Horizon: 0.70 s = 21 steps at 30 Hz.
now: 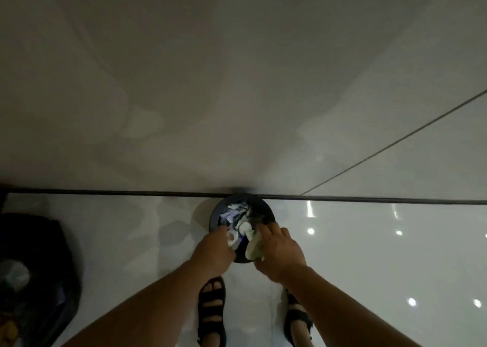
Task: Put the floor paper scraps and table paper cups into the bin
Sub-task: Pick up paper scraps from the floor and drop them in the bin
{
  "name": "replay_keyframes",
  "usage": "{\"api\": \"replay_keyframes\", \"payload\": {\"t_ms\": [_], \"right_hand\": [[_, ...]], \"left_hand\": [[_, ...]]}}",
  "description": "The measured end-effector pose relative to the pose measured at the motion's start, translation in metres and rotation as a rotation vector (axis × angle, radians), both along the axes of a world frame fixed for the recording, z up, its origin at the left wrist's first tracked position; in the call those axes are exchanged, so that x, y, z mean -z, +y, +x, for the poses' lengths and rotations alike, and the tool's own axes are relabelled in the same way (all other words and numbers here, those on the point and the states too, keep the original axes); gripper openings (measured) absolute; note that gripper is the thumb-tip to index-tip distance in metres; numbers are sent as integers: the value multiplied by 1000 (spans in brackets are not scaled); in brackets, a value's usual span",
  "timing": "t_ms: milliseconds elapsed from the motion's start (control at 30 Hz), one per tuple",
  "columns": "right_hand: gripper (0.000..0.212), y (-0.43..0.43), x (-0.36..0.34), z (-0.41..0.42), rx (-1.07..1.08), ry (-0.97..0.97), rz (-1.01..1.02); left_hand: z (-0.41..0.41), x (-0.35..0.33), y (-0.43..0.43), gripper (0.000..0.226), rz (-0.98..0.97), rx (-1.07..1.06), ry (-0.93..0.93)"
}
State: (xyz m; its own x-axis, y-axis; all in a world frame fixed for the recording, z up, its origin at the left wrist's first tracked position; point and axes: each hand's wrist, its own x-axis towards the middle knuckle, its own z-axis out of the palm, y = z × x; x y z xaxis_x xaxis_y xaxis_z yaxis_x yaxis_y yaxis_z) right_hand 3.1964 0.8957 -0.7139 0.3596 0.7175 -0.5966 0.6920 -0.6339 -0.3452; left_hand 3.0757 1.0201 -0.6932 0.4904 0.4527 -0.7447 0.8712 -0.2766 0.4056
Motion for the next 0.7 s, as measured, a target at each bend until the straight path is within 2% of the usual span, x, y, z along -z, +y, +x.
{"api": "replay_keyframes", "payload": {"t_ms": [167, 267, 333, 500, 700], "right_hand": [[83, 19, 99, -4, 141, -42, 57], [94, 19, 129, -9, 211, -25, 86], [94, 11, 134, -18, 195, -2, 38], [87, -10, 108, -36, 198, 47, -20], [86, -21, 29, -14, 263, -11, 34]], "left_hand": [[10, 90, 20, 58, 15, 55, -66], [-2, 120, 22, 63, 33, 24, -46], [-17, 125, 20, 65, -2, 42, 10], [-32, 97, 22, 69, -23, 129, 109], [11, 9, 23, 57, 76, 300, -5]]}}
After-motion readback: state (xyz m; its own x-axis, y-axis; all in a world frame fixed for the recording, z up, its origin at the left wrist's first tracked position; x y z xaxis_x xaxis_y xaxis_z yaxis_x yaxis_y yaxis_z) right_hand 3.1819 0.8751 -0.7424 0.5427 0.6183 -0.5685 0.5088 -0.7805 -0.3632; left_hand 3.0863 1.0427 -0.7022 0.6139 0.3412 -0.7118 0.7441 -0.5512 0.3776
